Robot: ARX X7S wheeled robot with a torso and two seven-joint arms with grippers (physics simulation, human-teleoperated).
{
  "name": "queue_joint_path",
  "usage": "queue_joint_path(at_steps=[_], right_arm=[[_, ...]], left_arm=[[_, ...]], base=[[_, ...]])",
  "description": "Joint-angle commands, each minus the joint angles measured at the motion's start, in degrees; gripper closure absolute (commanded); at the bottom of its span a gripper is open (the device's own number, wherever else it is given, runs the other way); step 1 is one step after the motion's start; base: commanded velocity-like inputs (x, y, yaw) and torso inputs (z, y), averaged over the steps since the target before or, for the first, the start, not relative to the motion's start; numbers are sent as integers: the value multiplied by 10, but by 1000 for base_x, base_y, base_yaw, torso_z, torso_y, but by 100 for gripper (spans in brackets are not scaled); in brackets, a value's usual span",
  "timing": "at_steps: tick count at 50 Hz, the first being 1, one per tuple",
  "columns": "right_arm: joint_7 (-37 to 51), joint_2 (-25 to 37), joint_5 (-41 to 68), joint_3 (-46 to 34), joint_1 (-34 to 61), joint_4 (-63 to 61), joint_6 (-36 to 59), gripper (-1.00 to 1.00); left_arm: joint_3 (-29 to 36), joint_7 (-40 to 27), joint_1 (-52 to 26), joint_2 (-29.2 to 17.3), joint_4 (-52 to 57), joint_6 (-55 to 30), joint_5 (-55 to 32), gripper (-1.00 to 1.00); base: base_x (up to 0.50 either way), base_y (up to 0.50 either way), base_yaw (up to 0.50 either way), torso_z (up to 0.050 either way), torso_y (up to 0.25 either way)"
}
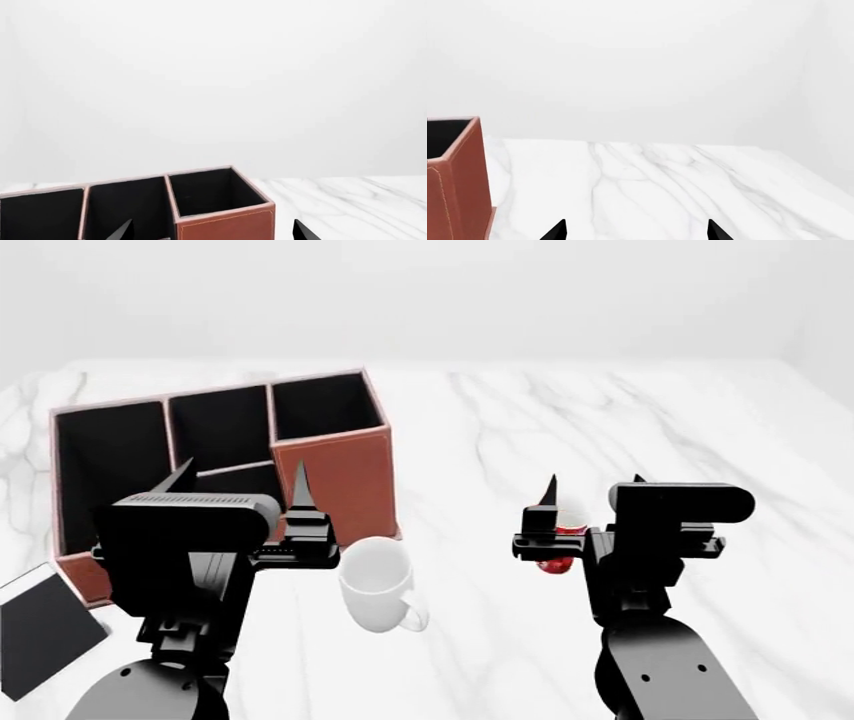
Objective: Pick up the red mug and place it to the right of the caddy.
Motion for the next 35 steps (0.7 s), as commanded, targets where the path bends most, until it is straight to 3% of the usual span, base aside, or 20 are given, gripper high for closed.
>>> queue_joint_path(at_steps=[1, 21, 31, 35], right_arm=[[2, 5, 5, -5, 2, 2, -1, -100], [23, 5, 7, -9, 9, 11, 14, -100], [17, 2, 36, 6, -5, -19, 40, -100], [36, 1, 39, 28, -60, -54, 51, -100]], left_arm=[[3, -5, 0, -6, 2, 2, -5, -100], [1, -12, -3, -14, 1, 3, -15, -100], [4, -17, 0, -17, 0, 5, -18, -100], [7, -20, -2, -17, -9, 8, -17, -100]], base=[[500, 0, 0, 0, 0], [495, 0, 0, 0, 2], [0, 0, 0, 0, 1], [0, 0, 0, 0, 0]])
